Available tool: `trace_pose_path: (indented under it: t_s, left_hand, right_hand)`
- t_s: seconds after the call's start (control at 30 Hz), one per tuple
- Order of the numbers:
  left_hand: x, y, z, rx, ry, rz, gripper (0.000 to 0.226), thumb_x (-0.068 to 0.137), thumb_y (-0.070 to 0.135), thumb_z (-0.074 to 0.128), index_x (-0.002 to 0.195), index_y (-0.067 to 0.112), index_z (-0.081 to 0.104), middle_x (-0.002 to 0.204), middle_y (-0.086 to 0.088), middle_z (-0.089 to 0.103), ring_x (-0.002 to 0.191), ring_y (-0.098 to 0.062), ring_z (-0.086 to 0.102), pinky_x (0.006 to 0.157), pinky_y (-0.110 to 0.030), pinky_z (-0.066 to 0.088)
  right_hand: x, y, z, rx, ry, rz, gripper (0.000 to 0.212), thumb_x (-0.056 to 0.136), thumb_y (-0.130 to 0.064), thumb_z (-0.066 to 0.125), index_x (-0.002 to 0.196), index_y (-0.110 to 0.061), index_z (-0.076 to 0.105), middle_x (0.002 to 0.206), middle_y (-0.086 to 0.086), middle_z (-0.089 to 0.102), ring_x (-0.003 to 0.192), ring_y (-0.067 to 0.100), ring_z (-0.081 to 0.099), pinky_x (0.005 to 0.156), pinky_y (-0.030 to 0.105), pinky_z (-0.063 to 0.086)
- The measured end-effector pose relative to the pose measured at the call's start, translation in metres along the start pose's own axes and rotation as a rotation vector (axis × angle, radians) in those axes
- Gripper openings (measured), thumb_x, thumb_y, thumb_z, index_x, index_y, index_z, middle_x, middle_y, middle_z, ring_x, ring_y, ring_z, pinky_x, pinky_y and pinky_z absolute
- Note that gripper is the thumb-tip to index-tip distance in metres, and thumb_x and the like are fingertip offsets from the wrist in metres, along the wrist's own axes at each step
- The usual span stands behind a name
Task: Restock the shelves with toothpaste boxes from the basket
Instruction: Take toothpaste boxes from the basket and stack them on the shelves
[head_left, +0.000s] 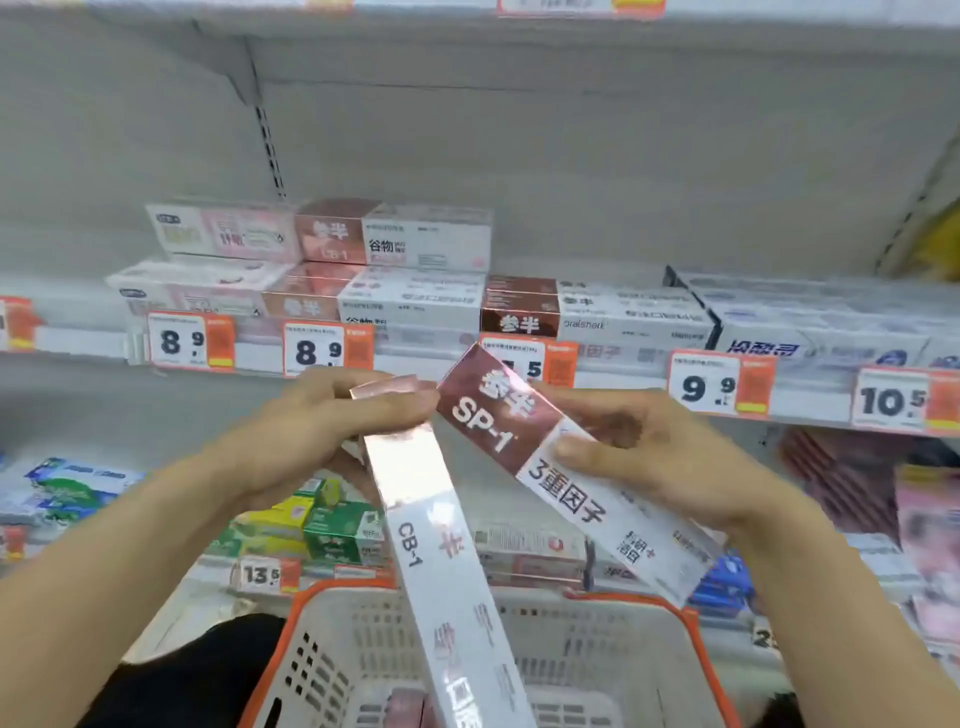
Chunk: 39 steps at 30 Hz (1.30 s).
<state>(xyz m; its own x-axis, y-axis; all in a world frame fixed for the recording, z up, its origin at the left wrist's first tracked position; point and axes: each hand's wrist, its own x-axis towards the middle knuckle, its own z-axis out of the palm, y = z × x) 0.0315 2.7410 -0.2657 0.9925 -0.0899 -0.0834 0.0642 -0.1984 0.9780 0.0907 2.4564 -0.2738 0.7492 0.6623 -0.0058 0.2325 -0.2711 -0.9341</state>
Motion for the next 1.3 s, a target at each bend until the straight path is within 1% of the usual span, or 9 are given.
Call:
trace_pose_path:
  t_s: [0.1, 0.23, 0.3, 0.43, 0.57, 0.73, 0.87, 0.97, 1.3]
  left_hand:
    - [0.012, 0.002, -0.007, -0.093, 0.12, 0.063, 0.078, 0.052, 0.064, 0.084, 0.099, 0.003, 0.074, 0.072, -0.008, 0.068, 0.066, -0.022, 0.064, 0.052, -0.032, 0.056]
    - [0.031, -0.003, -0.006, -0.267, 0.281, 0.042, 0.054, 0.078, 0.043, 0.079, 0.097, -0.006, 0.071, 0.074, -0.02, 0.066, 0.062, -0.029, 0.061, 0.054, -0.036, 0.058]
    - [0.041, -0.004, -0.003, -0.319, 0.357, 0.031, 0.044, 0.083, 0.037, 0.075, 0.094, -0.005, 0.071, 0.073, -0.022, 0.066, 0.055, -0.027, 0.06, 0.055, -0.037, 0.059]
    - [0.056, -0.009, 0.0, -0.428, 0.453, -0.023, 0.04, 0.081, 0.041, 0.077, 0.095, 0.005, 0.073, 0.061, -0.01, 0.068, 0.051, -0.025, 0.064, 0.055, -0.039, 0.06]
    - [0.061, -0.014, 0.006, -0.513, 0.474, -0.07, 0.042, 0.076, 0.048, 0.079, 0.093, 0.01, 0.074, 0.064, -0.013, 0.065, 0.068, -0.037, 0.067, 0.062, -0.045, 0.062]
    - [0.069, -0.008, 0.008, -0.487, 0.484, -0.061, 0.035, 0.077, 0.044, 0.081, 0.088, 0.011, 0.075, 0.064, -0.009, 0.068, 0.053, -0.024, 0.065, 0.059, -0.044, 0.062]
    - [0.072, -0.005, 0.006, -0.452, 0.484, -0.043, 0.037, 0.076, 0.042, 0.081, 0.091, 0.009, 0.074, 0.067, -0.01, 0.071, 0.048, -0.02, 0.065, 0.056, -0.04, 0.061]
    - [0.074, -0.006, 0.005, -0.433, 0.497, -0.046, 0.039, 0.075, 0.042, 0.082, 0.092, 0.008, 0.073, 0.064, -0.006, 0.07, 0.046, -0.017, 0.064, 0.055, -0.039, 0.06]
    - [0.074, -0.005, 0.009, -0.41, 0.494, -0.041, 0.036, 0.074, 0.039, 0.083, 0.092, 0.009, 0.074, 0.059, 0.001, 0.068, 0.043, -0.012, 0.061, 0.053, -0.036, 0.058]
  right_hand:
    - [0.013, -0.049, -0.032, -0.293, 0.128, -0.162, 0.054, 0.082, -0.034, 0.075, 0.134, -0.034, 0.062, 0.122, -0.01, 0.071, 0.112, 0.029, 0.068, 0.1, 0.056, 0.051]
    - [0.047, -0.101, -0.07, -0.593, 0.294, -0.247, 0.053, 0.075, -0.043, 0.073, 0.126, -0.046, 0.06, 0.114, -0.036, 0.064, 0.104, -0.016, 0.06, 0.1, 0.016, 0.048]
    - [0.07, -0.112, -0.089, -0.732, 0.341, -0.251, 0.056, 0.078, -0.036, 0.078, 0.131, -0.039, 0.061, 0.122, -0.031, 0.06, 0.109, -0.019, 0.056, 0.101, 0.009, 0.042]
    - [0.115, -0.11, -0.121, -0.955, 0.286, -0.203, 0.058, 0.08, -0.024, 0.083, 0.134, -0.027, 0.062, 0.132, -0.013, 0.062, 0.12, -0.005, 0.055, 0.101, 0.003, 0.035]
    - [0.152, -0.099, -0.138, -1.125, 0.193, -0.077, 0.056, 0.084, -0.018, 0.08, 0.135, -0.029, 0.061, 0.138, -0.005, 0.06, 0.129, 0.015, 0.055, 0.097, 0.01, 0.033]
    - [0.182, -0.088, -0.143, -1.226, 0.146, 0.058, 0.054, 0.088, -0.013, 0.075, 0.135, -0.036, 0.059, 0.135, -0.008, 0.063, 0.118, 0.012, 0.059, 0.092, 0.018, 0.037]
    - [0.2, -0.07, -0.139, -1.194, 0.036, 0.067, 0.05, 0.091, -0.019, 0.072, 0.136, -0.036, 0.059, 0.13, -0.012, 0.066, 0.121, 0.011, 0.06, 0.11, 0.033, 0.041]
    - [0.208, -0.054, -0.144, -1.186, 0.022, 0.066, 0.05, 0.091, -0.018, 0.071, 0.134, -0.04, 0.059, 0.128, -0.013, 0.067, 0.122, 0.013, 0.059, 0.113, 0.043, 0.041]
    - [0.247, -0.026, -0.158, -1.105, 0.067, 0.151, 0.059, 0.081, -0.016, 0.082, 0.133, -0.035, 0.062, 0.126, -0.008, 0.069, 0.121, 0.019, 0.056, 0.11, 0.042, 0.043]
